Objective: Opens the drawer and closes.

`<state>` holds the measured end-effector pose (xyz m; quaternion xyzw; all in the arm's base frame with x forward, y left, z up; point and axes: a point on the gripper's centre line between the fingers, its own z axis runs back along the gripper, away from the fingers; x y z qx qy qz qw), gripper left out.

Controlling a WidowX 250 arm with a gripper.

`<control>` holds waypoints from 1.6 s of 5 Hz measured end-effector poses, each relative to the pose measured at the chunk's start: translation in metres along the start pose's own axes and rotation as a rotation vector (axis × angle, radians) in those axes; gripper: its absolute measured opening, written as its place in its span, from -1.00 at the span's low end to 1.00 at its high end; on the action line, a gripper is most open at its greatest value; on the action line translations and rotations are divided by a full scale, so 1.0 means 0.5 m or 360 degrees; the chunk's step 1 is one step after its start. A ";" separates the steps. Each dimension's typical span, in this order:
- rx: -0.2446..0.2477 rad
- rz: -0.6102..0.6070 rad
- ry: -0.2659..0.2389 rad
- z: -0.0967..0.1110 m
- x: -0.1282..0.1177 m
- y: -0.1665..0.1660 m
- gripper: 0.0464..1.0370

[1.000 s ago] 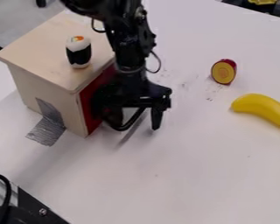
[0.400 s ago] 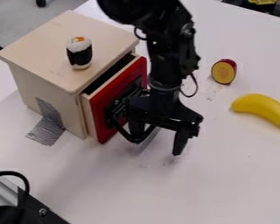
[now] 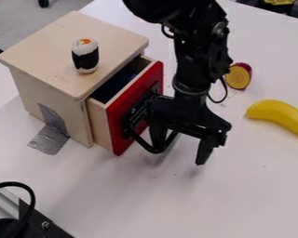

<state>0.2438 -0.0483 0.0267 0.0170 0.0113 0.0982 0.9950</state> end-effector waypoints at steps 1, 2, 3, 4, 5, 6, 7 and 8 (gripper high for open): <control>0.0022 -0.0015 -0.0009 0.005 0.004 0.014 0.92; 0.0034 -0.0020 -0.0084 0.037 0.017 0.029 0.92; 0.0045 0.0016 -0.0089 0.041 0.025 0.055 0.92; 0.0067 0.0047 -0.0052 0.031 0.034 0.092 0.92; 0.0060 0.0135 -0.0034 0.026 0.057 0.127 0.92; 0.0062 0.0177 -0.0001 0.020 0.061 0.146 0.92; 0.0043 0.0186 0.0020 0.020 0.069 0.147 0.92; -0.0022 0.0016 0.0006 0.027 0.076 0.110 0.92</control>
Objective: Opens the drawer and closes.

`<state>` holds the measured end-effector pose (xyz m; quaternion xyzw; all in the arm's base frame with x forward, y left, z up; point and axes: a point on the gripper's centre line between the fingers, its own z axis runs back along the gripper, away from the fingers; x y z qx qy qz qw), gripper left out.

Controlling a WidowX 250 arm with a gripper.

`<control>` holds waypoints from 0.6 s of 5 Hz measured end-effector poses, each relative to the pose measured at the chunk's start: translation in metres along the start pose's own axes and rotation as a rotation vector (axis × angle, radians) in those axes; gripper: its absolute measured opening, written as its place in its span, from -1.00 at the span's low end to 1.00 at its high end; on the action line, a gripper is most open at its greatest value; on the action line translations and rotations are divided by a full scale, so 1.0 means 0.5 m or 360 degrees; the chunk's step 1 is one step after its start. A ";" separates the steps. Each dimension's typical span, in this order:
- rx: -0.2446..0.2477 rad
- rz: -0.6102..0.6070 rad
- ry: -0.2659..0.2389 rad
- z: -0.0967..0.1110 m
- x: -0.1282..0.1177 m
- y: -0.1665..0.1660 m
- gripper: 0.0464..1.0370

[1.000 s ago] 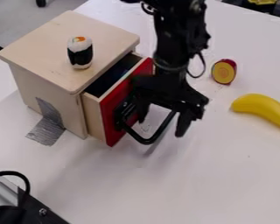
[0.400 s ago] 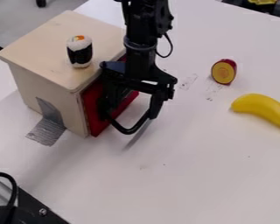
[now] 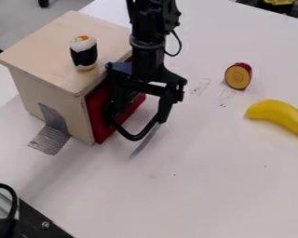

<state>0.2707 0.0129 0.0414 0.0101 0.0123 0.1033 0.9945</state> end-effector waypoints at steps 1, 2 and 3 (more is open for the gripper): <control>-0.0012 -0.0281 0.0069 -0.017 -0.026 -0.079 0.92; -0.0034 -0.0358 0.0050 0.004 -0.031 -0.127 0.92; -0.0007 -0.0353 -0.0015 0.045 -0.037 -0.156 0.92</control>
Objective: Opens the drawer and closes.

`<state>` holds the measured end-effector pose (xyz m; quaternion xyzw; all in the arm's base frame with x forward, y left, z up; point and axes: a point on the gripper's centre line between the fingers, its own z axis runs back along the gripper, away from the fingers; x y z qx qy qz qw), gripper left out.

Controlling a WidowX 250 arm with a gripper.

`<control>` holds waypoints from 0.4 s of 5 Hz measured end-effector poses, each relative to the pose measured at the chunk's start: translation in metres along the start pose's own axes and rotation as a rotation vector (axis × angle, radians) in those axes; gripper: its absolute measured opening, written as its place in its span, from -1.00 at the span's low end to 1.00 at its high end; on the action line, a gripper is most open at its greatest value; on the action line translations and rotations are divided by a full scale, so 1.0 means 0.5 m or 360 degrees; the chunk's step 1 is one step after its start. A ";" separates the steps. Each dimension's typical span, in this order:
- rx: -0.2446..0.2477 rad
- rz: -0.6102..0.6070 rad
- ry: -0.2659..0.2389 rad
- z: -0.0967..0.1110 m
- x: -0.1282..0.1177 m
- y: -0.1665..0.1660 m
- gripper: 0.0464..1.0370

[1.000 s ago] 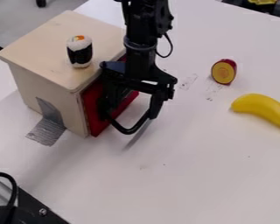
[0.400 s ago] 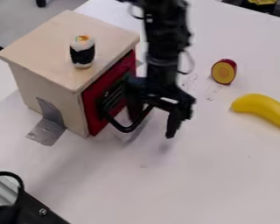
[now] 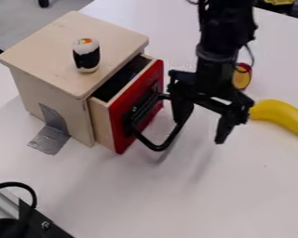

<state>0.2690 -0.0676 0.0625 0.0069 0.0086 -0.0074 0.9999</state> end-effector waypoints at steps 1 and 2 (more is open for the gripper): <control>0.0067 0.0156 -0.0020 0.025 -0.009 0.007 0.92; 0.0093 0.0282 -0.0075 0.061 -0.017 0.016 0.92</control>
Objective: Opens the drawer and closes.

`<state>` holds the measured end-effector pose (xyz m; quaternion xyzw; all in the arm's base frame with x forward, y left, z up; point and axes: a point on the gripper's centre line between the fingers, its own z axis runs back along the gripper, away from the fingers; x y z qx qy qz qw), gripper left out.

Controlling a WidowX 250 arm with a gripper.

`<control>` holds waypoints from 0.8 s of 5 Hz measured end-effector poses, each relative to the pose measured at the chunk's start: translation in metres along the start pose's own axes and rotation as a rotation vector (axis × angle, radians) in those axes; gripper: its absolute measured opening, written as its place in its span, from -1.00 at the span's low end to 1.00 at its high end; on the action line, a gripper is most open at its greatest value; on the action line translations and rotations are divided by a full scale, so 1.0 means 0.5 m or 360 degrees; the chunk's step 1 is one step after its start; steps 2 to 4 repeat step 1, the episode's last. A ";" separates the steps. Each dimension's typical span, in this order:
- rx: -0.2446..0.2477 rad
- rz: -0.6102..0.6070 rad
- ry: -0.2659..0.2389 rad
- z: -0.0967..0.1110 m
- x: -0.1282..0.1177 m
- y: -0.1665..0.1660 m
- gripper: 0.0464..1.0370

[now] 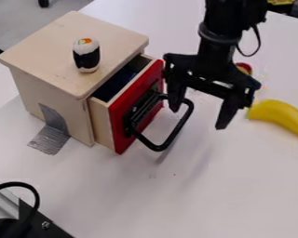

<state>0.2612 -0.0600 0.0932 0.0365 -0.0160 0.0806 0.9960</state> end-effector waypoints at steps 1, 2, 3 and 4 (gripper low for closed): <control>-0.0007 0.0015 0.0014 0.005 -0.006 0.000 0.92; -0.0007 0.0015 0.0014 0.005 -0.006 0.000 0.92; -0.0007 0.0015 0.0014 0.005 -0.006 0.000 0.92; -0.0007 0.0015 0.0014 0.005 -0.006 0.000 0.92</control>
